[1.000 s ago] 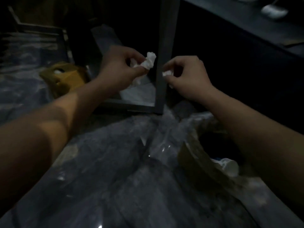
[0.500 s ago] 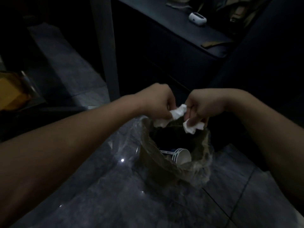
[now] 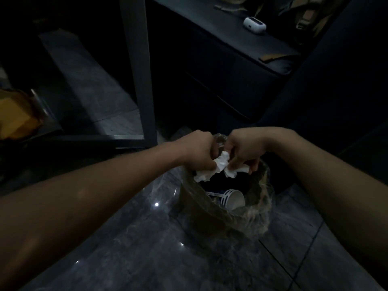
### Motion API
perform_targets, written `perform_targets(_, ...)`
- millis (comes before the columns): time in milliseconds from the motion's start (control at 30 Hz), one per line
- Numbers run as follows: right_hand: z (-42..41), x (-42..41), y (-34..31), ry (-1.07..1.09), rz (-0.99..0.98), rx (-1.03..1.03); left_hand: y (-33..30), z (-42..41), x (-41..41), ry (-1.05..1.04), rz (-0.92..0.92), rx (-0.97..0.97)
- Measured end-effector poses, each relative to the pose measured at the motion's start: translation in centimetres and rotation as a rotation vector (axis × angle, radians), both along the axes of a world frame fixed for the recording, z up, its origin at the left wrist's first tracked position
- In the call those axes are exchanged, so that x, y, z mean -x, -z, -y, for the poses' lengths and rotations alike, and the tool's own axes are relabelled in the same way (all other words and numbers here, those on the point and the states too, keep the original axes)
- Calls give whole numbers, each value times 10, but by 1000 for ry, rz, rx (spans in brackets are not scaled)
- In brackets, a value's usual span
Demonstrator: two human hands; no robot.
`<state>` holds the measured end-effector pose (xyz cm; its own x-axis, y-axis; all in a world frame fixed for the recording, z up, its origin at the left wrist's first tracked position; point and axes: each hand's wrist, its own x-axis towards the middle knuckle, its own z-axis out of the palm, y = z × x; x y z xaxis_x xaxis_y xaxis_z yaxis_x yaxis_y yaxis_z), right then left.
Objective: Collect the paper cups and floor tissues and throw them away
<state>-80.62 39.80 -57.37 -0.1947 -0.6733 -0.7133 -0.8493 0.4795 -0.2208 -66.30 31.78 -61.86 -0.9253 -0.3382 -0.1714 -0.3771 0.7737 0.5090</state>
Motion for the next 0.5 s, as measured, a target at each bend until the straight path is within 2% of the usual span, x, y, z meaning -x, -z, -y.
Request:
perform_targets(233, 2, 4, -1, 24, -9, 9, -3, 3, -6, -18, -79, -6)
perform_targets(500, 6, 8, -6, 39, -89, 243, -15, 11, -13, -119, -225, -92)
